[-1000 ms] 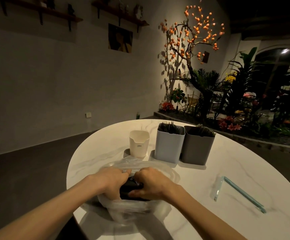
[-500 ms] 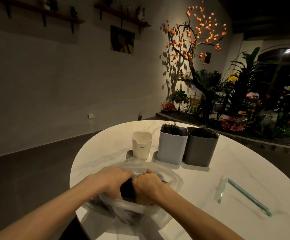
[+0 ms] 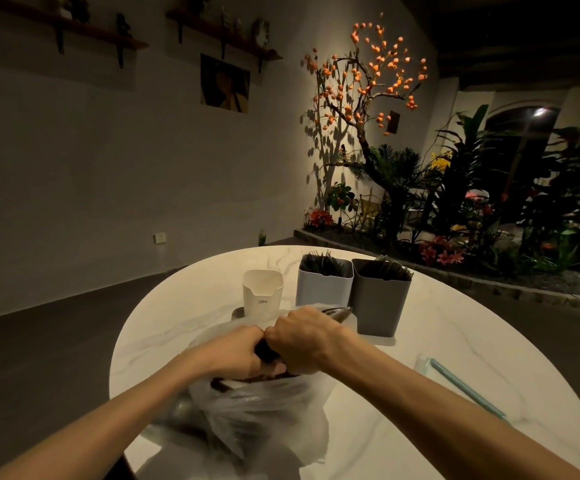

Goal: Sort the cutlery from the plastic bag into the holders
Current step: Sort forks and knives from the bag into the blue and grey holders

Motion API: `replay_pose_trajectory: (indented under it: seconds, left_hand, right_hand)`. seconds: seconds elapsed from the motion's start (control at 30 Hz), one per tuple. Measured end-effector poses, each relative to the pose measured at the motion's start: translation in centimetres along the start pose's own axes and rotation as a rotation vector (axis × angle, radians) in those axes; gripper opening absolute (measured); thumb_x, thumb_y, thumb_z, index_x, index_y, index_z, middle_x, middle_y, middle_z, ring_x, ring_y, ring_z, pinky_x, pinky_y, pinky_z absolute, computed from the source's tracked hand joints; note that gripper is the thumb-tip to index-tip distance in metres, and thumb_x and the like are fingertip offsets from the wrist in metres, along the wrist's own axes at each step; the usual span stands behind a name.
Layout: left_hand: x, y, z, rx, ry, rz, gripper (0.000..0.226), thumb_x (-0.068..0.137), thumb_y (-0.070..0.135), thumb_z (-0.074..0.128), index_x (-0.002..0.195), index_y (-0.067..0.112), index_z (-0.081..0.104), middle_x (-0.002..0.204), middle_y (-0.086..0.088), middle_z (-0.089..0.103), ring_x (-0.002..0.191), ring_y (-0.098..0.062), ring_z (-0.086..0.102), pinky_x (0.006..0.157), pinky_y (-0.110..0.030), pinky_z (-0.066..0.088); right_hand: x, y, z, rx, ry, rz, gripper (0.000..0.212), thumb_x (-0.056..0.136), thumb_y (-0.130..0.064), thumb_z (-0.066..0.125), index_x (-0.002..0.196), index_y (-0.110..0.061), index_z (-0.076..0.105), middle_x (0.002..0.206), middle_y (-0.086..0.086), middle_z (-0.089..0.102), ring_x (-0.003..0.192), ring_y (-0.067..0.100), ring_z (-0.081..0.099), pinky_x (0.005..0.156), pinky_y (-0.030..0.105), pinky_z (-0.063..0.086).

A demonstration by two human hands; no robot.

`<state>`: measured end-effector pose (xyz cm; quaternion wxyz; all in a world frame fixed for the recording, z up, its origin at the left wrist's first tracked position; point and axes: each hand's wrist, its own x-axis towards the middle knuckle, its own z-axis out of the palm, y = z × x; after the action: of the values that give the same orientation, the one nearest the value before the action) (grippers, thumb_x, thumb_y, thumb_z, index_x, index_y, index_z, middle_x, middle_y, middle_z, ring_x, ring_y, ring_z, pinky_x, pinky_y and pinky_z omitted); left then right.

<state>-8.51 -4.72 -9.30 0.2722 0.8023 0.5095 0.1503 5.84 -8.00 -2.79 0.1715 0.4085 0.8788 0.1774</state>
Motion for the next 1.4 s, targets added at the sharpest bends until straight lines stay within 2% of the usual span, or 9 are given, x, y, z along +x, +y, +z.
replay_pose_trajectory:
  seconds: [0.13, 0.3, 0.47, 0.63, 0.73, 1.0, 1.17, 1.3, 1.4]
  left_hand:
    - [0.8, 1.9, 0.4, -0.098, -0.011, -0.019, 0.019, 0.088, 0.029, 0.074, 0.106, 0.024, 0.070, 0.097, 0.002, 0.074, 0.090, -0.016, 0.068, 0.085, -0.030, 0.057]
    - [1.2, 4.6, -1.0, -0.374, -0.185, -0.054, 0.019, 0.091, 0.014, 0.068, 0.080, 0.014, 0.053, 0.056, 0.003, 0.047, 0.046, -0.010, 0.038, 0.045, -0.023, 0.032]
    - [1.8, 6.8, -1.0, -0.664, -0.243, -0.019, 0.033, 0.092, 0.012, 0.066, 0.065, 0.017, 0.047, 0.053, 0.002, 0.036, 0.042, -0.009, 0.030, 0.042, -0.020, 0.028]
    - [3.9, 8.5, 2.8, -0.998, -0.271, 0.045, 0.031, 0.084, 0.026, 0.076, 0.067, 0.019, 0.050, 0.056, 0.001, 0.032, 0.043, -0.010, 0.027, 0.043, -0.023, 0.021]
    - [5.8, 9.9, 6.0, -1.123, -0.248, 0.066, 0.024, 0.091, 0.023, 0.068, 0.074, 0.016, 0.053, 0.057, 0.000, 0.032, 0.041, -0.010, 0.027, 0.040, -0.022, 0.021]
    - [9.6, 9.2, 13.3, -1.171, -0.146, -0.067, 0.021, 0.100, 0.023, 0.059, 0.100, 0.004, 0.050, 0.067, -0.010, 0.055, 0.043, -0.017, 0.045, 0.037, -0.024, 0.036]
    - [10.1, 8.2, 14.4, -1.218, -0.170, -0.066, 0.029, 0.100, 0.024, 0.058, 0.101, -0.004, 0.053, 0.061, -0.011, 0.060, 0.036, -0.016, 0.040, 0.034, -0.023, 0.034]
    - [10.4, 8.1, 14.0, -1.208, -0.156, -0.075, 0.036, 0.095, 0.029, 0.065, 0.116, 0.000, 0.061, 0.093, -0.018, 0.074, 0.047, -0.020, 0.056, 0.038, -0.025, 0.043]
    - [10.6, 7.7, 14.4, -1.117, -0.138, -0.093, 0.048, 0.089, 0.039, 0.069, 0.124, 0.008, 0.060, 0.101, -0.016, 0.076, 0.056, -0.024, 0.065, 0.045, -0.027, 0.048]
  right_hand:
    - [-1.5, 2.5, -1.1, 0.024, 0.072, 0.024, 0.036, 0.094, -0.043, 0.065, 0.116, -0.014, 0.068, 0.088, 0.000, 0.065, 0.075, 0.017, 0.059, 0.076, 0.031, 0.051]
    - [-4.2, 7.3, -2.8, 0.006, 0.297, 0.156, 0.076, 0.063, -0.085, 0.064, 0.112, -0.028, 0.065, 0.094, -0.009, 0.068, 0.087, 0.013, 0.061, 0.094, 0.037, 0.041]
    - [-8.3, 12.0, -2.2, 0.791, 0.655, 0.261, 0.091, 0.057, -0.075, 0.075, 0.132, -0.031, 0.053, 0.131, -0.011, 0.054, 0.115, 0.004, 0.054, 0.100, 0.031, 0.048]
    - [-8.3, 11.4, 3.6, 1.461, 0.853, 0.473, 0.090, 0.066, -0.053, 0.084, 0.141, -0.033, 0.039, 0.124, -0.013, 0.059, 0.107, 0.000, 0.060, 0.083, 0.015, 0.053]
    - [-6.6, 9.5, 8.1, 1.830, 0.875, 0.505, 0.108, 0.061, -0.047, 0.093, 0.149, -0.038, 0.030, 0.133, -0.005, 0.062, 0.117, 0.012, 0.063, 0.097, 0.033, 0.054]
    - [-4.6, 8.6, 16.1, 1.965, 0.885, 0.671, 0.023, 0.094, -0.024, 0.069, 0.116, -0.019, 0.067, 0.105, 0.003, 0.077, 0.101, 0.018, 0.073, 0.086, 0.034, 0.059]
    - [-4.5, 8.2, 18.3, 2.003, 0.782, 0.647, 0.033, 0.099, -0.040, 0.058, 0.114, -0.013, 0.070, 0.104, 0.007, 0.077, 0.092, 0.016, 0.073, 0.067, 0.019, 0.056]
    - [-4.9, 9.2, 19.4, 1.951, 0.836, 0.746, 0.043, 0.103, -0.041, 0.049, 0.108, -0.004, 0.072, 0.103, 0.018, 0.074, 0.107, 0.035, 0.068, 0.095, 0.041, 0.055]
    - [-4.8, 9.0, 19.9, 1.923, 0.819, 0.783, 0.041, 0.104, -0.040, 0.048, 0.107, -0.008, 0.072, 0.102, 0.013, 0.076, 0.102, 0.030, 0.072, 0.095, 0.046, 0.057]
